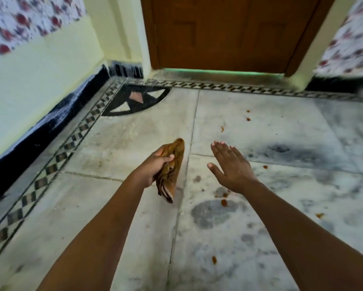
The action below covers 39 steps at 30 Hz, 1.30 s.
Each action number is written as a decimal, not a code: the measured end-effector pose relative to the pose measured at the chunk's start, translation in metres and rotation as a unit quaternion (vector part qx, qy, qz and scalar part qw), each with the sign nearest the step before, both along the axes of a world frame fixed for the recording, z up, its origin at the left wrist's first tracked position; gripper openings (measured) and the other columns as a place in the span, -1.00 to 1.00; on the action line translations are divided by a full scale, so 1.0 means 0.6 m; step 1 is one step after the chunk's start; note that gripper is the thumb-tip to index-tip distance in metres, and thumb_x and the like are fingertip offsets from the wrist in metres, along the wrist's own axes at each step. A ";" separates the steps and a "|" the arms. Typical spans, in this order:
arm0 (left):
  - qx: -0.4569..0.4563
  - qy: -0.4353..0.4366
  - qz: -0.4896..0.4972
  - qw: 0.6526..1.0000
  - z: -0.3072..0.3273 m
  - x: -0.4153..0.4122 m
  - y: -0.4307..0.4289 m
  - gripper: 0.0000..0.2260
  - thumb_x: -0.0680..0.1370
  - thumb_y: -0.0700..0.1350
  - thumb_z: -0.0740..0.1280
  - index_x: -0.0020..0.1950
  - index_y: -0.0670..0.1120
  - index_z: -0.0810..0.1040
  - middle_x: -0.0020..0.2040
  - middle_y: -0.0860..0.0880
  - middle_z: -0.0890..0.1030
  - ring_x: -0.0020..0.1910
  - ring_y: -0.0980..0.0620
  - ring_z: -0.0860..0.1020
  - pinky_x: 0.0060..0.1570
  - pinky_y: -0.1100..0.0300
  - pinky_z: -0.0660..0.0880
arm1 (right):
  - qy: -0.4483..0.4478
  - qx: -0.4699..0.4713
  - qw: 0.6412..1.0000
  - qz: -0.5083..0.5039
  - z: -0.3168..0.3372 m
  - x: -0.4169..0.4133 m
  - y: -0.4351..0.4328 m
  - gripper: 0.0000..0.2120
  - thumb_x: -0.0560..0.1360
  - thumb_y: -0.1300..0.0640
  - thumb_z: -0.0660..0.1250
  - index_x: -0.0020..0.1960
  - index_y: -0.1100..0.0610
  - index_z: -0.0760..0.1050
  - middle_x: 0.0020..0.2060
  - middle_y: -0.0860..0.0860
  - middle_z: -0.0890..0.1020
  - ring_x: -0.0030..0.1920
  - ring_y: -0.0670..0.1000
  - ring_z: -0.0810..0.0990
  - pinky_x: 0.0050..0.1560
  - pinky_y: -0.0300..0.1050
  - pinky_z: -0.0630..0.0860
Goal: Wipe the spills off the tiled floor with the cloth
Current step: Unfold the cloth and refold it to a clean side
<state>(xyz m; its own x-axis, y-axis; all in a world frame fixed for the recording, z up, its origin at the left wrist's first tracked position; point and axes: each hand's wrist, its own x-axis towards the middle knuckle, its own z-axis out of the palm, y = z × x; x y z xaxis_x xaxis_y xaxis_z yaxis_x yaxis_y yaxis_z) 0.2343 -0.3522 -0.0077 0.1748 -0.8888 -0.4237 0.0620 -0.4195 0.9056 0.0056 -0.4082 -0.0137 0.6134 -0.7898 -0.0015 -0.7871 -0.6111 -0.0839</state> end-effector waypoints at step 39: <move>-0.005 -0.022 0.168 0.985 0.284 -0.302 0.012 -0.55 0.36 -0.06 0.49 0.21 -0.15 0.53 0.09 -0.17 0.64 0.10 -0.14 0.58 0.10 -0.05 0.51 | -0.644 0.466 0.604 -0.065 0.187 -0.119 -0.008 -0.88 0.58 0.16 0.21 -0.13 0.10 0.46 -0.20 0.05 0.56 -0.14 0.02 0.51 -0.10 -0.10 0.49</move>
<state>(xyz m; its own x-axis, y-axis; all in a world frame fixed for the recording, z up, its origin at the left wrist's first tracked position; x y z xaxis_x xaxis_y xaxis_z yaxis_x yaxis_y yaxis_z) 0.0530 -0.3449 0.1627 0.4784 -0.7812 -0.4010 0.1563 -0.3736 0.9143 -0.0660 -0.4128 0.0983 0.5131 -0.8554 -0.0704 0.2606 0.2334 -0.9368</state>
